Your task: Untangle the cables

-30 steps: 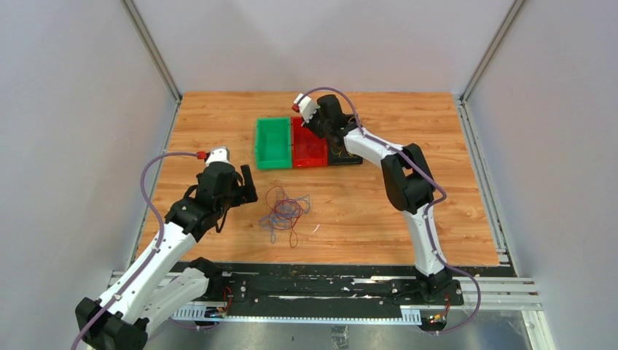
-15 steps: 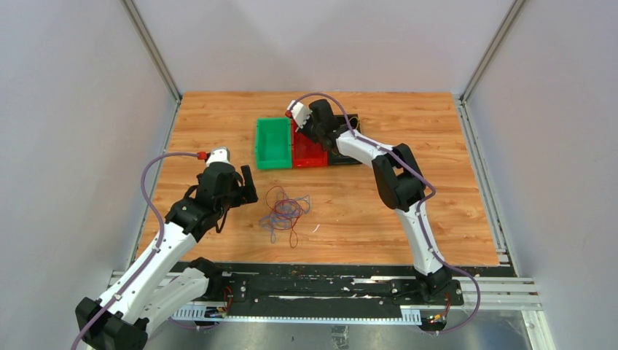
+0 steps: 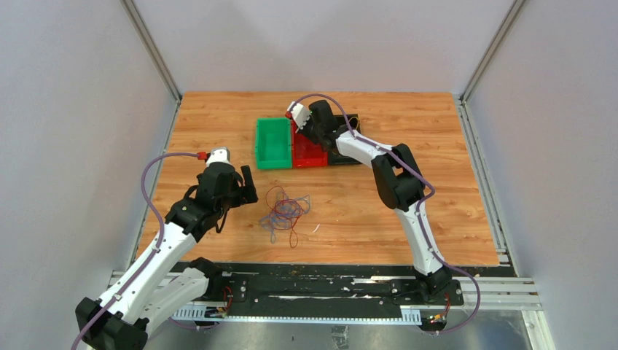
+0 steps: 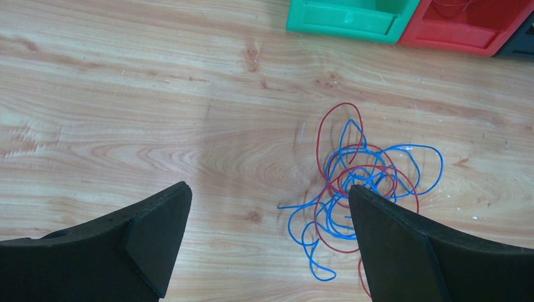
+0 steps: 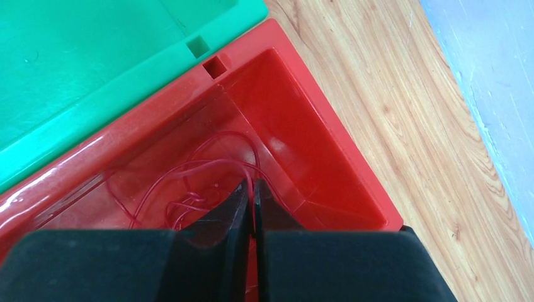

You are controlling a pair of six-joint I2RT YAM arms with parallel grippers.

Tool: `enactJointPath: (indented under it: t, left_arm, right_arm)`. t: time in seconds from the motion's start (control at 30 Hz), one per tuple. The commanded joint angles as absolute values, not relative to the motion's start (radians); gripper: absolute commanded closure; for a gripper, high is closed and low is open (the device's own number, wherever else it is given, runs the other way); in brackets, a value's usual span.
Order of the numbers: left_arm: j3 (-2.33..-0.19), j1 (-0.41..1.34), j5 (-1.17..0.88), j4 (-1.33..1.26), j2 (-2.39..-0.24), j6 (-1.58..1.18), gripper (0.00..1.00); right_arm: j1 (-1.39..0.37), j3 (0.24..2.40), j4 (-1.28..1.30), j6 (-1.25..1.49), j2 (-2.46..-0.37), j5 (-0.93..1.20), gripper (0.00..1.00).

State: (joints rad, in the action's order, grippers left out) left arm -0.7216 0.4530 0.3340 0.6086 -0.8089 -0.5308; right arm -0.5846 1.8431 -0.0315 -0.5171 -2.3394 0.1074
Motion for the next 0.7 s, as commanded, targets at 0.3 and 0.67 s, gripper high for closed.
enactJointPath:
  t: [0.3,0.67]
  left_arm:
    - [-0.707,0.456,0.329,0.612,-0.790,-0.535,0.00]
    - [-0.715,0.456,0.314,0.609,-0.798,-0.531,0.00]
  right_arm:
    - [-0.601,1.858,0.034,-0.484,-2.241,0.188,0.61]
    - [-0.603,1.801,0.048,-0.433,-2.092,0.178,0.03]
